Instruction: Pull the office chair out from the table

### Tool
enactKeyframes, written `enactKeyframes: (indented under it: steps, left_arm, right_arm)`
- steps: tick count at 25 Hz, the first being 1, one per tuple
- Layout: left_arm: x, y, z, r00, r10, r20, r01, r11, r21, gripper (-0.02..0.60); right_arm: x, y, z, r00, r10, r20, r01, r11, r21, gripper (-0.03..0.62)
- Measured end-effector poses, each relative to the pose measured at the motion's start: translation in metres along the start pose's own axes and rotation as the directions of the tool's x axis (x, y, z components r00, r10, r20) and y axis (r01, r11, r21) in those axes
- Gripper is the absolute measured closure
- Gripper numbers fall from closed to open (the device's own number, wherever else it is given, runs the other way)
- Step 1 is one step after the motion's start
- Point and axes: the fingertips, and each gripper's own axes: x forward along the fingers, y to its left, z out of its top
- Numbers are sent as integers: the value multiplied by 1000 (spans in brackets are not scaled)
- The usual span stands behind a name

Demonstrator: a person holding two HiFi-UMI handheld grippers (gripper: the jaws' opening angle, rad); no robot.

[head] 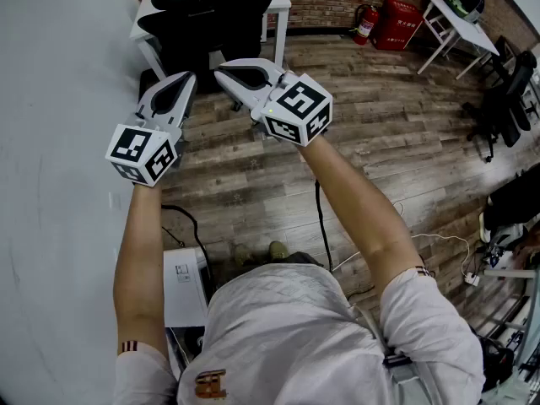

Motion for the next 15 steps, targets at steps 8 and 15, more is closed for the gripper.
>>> enactKeyframes:
  steps: [8, 15]
  left_arm:
    - [10, -1, -5, 1000, 7, -2, -7, 1000, -6, 580]
    - [24, -6, -4, 999, 35, 3, -35, 999, -8, 580]
  right_arm:
    - [-4, -9, -2, 1000, 22, 19, -23, 1000, 9, 593]
    - [-19, -23, -1, 999, 32, 33, -33, 999, 5, 592]
